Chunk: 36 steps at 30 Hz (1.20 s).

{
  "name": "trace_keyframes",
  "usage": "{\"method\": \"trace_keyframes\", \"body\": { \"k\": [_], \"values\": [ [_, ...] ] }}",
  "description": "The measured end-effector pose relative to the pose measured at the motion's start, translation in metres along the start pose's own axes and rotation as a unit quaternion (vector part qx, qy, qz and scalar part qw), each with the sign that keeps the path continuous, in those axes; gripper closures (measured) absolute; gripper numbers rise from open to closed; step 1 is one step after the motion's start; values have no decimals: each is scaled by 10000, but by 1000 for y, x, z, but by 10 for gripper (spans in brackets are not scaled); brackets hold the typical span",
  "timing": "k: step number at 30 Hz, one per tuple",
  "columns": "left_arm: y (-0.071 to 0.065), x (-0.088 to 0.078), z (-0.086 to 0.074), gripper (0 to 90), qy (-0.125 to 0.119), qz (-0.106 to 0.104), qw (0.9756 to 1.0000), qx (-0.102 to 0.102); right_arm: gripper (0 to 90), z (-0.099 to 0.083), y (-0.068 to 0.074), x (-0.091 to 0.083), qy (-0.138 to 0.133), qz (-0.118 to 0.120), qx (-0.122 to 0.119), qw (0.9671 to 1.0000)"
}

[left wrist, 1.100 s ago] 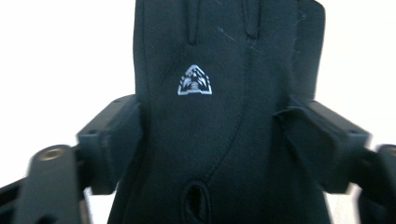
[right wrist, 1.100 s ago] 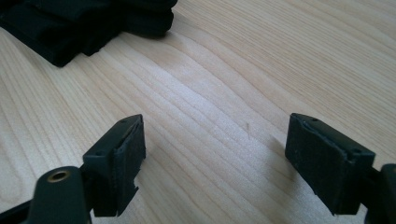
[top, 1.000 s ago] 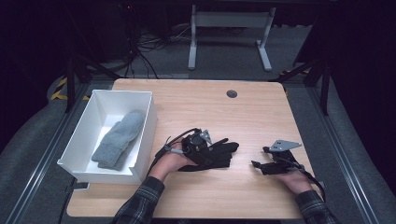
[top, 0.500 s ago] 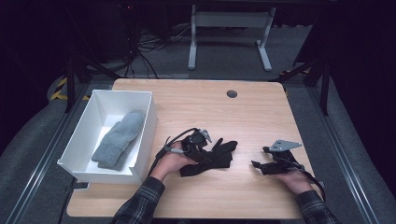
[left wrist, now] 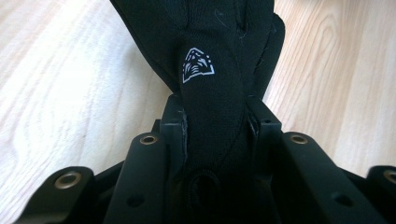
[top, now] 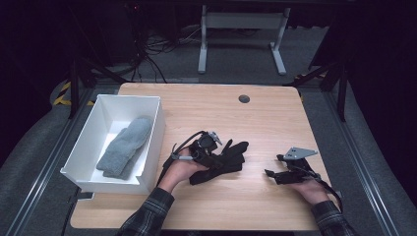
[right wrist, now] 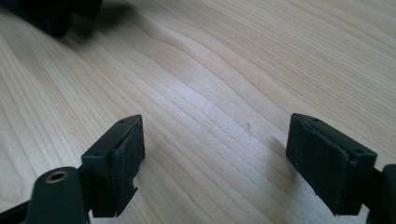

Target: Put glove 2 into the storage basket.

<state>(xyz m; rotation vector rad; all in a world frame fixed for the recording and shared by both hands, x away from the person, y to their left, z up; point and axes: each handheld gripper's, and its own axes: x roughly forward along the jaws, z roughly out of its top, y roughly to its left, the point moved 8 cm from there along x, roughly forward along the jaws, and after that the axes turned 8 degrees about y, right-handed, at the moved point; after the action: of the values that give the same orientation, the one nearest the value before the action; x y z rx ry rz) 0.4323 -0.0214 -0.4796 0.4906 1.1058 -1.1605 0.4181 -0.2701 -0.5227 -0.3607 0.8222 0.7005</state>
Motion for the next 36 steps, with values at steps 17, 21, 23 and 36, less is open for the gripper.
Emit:
{"method": "trace_keyframes", "body": {
  "k": [17,21,23,36],
  "values": [
    [-2,-49,15,668,-396,281,9981,-375,180,0,0,0,23,-9,28,10000],
    [-4,-62,20,668,-460,348,9973,-453,177,0,0,0,24,-12,30,10000],
    [-4,-67,21,668,-482,382,9970,-464,175,0,-1,1,24,-18,34,10000],
    [-4,-104,27,668,-535,561,9956,-529,174,0,-1,1,24,-16,36,10000]
  ]
}}
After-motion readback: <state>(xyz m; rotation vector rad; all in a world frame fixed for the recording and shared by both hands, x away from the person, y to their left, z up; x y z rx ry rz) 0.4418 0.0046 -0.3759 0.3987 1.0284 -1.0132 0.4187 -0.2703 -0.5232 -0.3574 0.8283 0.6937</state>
